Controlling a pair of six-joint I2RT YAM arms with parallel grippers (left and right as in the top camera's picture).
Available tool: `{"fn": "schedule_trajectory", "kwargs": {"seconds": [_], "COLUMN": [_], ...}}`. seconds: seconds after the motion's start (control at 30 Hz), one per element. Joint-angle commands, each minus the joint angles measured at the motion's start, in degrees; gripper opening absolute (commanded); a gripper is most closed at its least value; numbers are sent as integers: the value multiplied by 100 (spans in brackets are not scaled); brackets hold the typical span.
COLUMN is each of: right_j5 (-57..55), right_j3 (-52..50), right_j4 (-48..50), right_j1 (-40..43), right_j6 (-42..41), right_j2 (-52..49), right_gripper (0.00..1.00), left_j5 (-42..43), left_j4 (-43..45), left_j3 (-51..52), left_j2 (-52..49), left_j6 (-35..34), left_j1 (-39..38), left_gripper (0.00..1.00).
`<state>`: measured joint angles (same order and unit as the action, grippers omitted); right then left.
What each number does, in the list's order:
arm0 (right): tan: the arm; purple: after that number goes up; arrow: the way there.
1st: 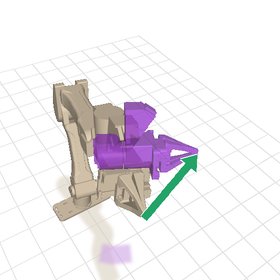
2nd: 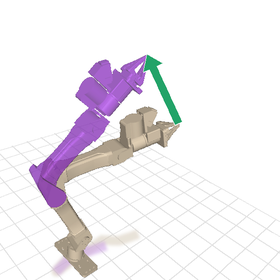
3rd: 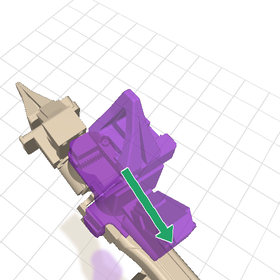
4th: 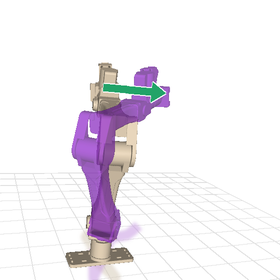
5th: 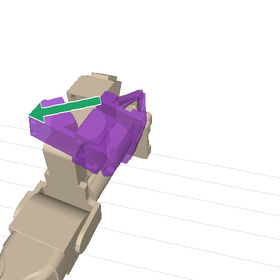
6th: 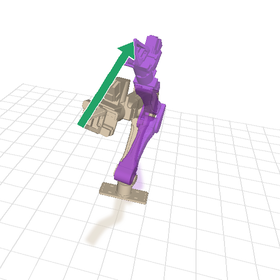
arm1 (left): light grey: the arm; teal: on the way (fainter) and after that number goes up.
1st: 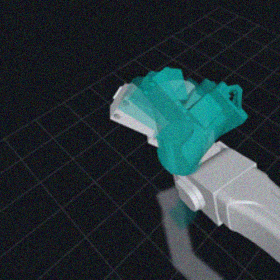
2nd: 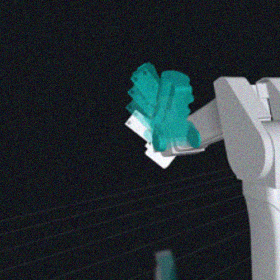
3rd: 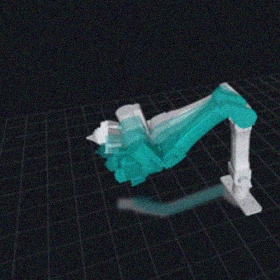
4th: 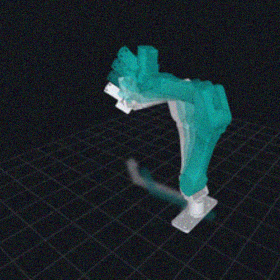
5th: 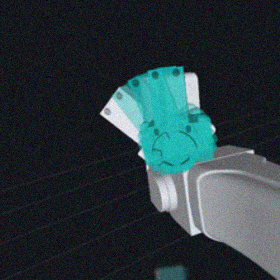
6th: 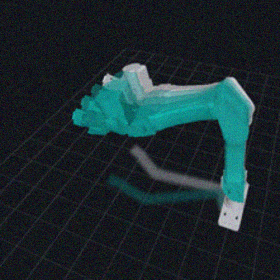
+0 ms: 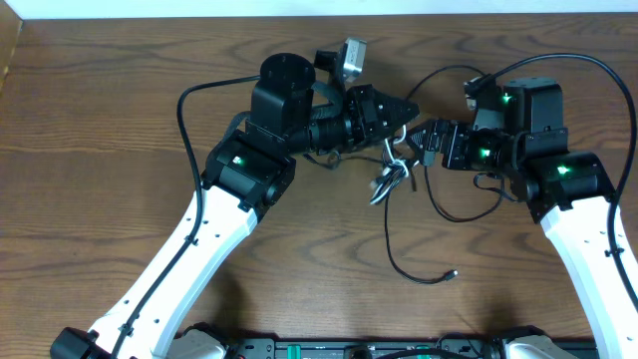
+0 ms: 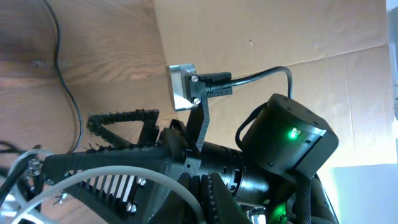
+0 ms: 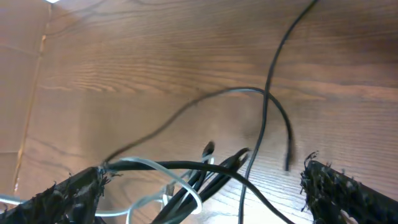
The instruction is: Untangle cables
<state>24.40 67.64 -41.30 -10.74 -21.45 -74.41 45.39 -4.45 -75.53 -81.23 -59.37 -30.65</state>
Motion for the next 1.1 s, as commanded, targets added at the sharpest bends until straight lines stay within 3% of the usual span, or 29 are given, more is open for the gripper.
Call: {"fn": "schedule_trajectory", "kwargs": {"seconds": [0.0, 0.57, 0.77, 0.87, 1.0, 1.07], "right_j5": [210, 11, -31, -31, -28, -31], "right_j3": [17, 15, 15, 15, 15, 15], "right_j4": [13, -142, -79, 17, 188, 205], "right_j1": [-55, -330, -328, -328, -328, -321], "right_j6": [33, 94, 94, 94, 92, 94], "right_j2": [-35, -284, -719, -955, -1187, -1182], "right_gripper": [99, 99, 86, 69, 18, 3], "left_j5": [155, 155, 157, 160, 160, 155], "left_j4": [79, 118, 118, 116, 109, 74], "left_j3": [-79, -79, -79, -79, -79, -79], "left_j2": [42, 39, 39, 39, 42, 39], "left_j6": [-273, -299, -527, -527, -520, -437], "left_j1": [2, 2, 4, 2, 4, 4], "left_gripper": [8, 7, 8, 7, 7, 7]}}
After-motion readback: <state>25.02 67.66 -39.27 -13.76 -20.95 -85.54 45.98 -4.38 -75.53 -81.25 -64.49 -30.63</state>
